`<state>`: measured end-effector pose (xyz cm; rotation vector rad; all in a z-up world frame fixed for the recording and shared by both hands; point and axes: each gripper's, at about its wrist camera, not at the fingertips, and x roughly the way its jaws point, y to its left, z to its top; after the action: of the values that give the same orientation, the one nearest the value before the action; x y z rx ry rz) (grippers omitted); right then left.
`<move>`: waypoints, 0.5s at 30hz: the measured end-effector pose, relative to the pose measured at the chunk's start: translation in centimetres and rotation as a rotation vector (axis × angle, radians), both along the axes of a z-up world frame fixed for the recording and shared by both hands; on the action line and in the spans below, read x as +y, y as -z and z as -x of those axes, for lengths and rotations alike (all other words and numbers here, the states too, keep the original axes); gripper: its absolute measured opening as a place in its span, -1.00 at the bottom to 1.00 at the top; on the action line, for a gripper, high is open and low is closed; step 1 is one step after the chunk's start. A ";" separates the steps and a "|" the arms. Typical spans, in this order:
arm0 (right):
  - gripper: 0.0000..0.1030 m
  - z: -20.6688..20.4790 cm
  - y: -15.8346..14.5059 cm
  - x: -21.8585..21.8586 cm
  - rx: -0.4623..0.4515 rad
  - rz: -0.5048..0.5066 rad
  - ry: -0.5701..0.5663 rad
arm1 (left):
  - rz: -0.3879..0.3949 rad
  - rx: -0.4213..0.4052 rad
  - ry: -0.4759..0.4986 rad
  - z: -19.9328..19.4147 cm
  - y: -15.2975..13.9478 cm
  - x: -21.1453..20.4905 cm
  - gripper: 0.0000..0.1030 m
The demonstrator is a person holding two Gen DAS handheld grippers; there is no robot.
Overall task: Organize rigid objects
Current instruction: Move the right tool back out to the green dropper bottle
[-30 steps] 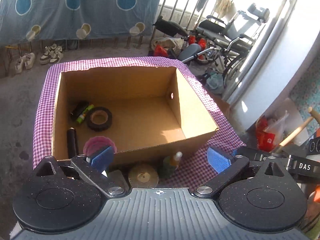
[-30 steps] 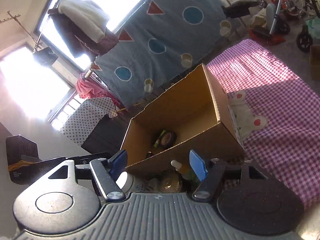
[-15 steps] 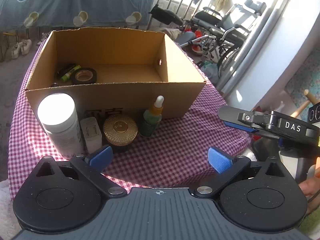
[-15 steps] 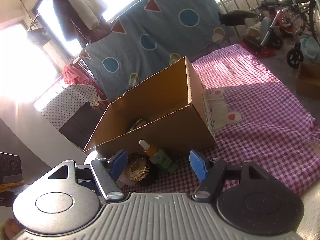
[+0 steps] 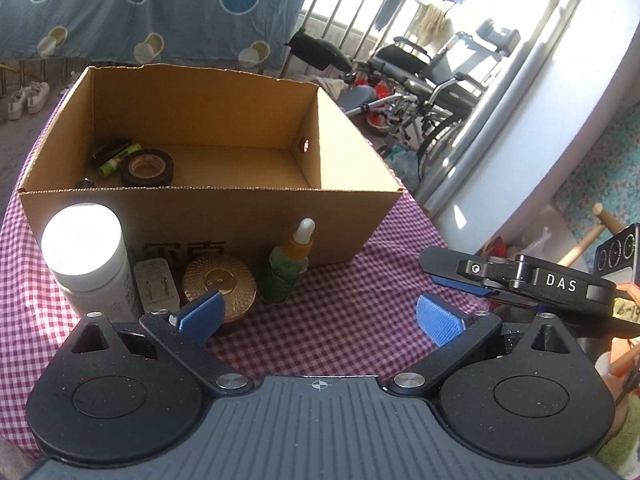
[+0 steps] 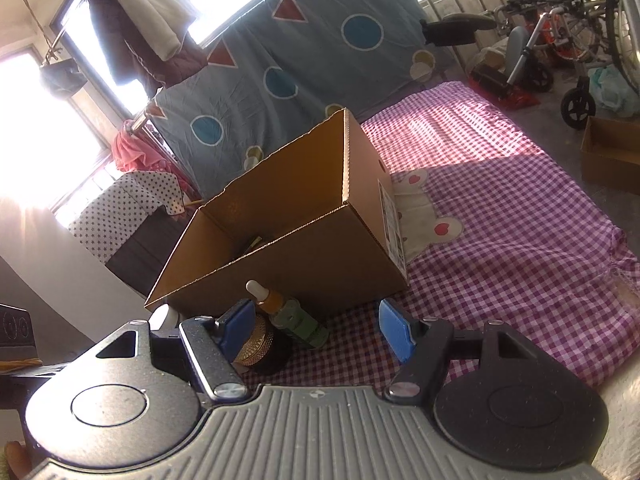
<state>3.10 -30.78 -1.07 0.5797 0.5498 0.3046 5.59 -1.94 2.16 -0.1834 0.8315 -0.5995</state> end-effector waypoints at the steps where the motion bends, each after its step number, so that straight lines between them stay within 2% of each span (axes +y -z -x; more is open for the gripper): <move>1: 0.38 -0.2 0.0 0.0 -0.001 0.005 0.000 | -0.005 0.000 -0.007 -0.2 0.4 -0.1 0.99; 4: 0.39 -0.8 -0.1 0.3 -0.015 0.028 -0.007 | -0.069 -0.029 -0.003 -0.7 1.1 -0.5 0.99; 6: 0.39 -1.3 -0.2 0.7 -0.026 0.043 -0.026 | -0.161 -0.081 -0.001 -0.5 1.6 -1.5 0.99; 11: 0.35 -3.0 -0.6 2.9 -0.039 0.106 -0.093 | -0.313 -0.190 0.033 -0.4 2.5 -4.0 0.99; 15: 0.20 -4.4 -0.9 5.0 -0.048 0.156 -0.146 | -0.349 -0.281 0.055 -0.1 2.6 -5.2 0.97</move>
<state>7.52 -25.77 -0.21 0.3814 0.5647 0.4088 5.74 -7.16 -0.48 0.2378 0.6569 -0.5081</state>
